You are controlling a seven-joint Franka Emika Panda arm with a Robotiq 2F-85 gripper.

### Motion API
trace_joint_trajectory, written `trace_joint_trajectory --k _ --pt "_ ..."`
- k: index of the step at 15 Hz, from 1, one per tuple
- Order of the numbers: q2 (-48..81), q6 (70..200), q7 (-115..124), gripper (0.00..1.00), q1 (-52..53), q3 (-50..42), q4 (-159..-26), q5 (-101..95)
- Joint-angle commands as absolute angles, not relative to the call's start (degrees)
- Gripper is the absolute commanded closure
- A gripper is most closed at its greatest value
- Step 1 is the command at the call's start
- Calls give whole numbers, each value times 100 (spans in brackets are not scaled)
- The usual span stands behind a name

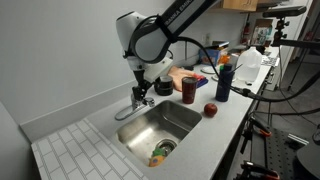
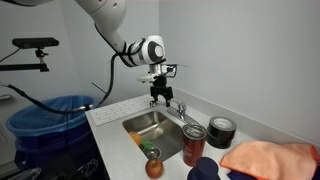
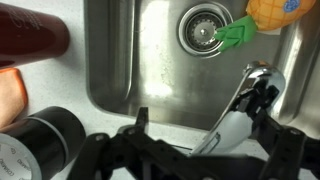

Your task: Slide the spout to the right, then open the faucet

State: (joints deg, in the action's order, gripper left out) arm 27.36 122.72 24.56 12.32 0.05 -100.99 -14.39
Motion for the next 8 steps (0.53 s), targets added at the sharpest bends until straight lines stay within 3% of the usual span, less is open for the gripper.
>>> trace_joint_trajectory --k 1,8 --pt "2702 12204 2891 0 1427 -229 -10157 -1865" --pt "2737 12157 3268 0 1490 -378 -10235 -2268"
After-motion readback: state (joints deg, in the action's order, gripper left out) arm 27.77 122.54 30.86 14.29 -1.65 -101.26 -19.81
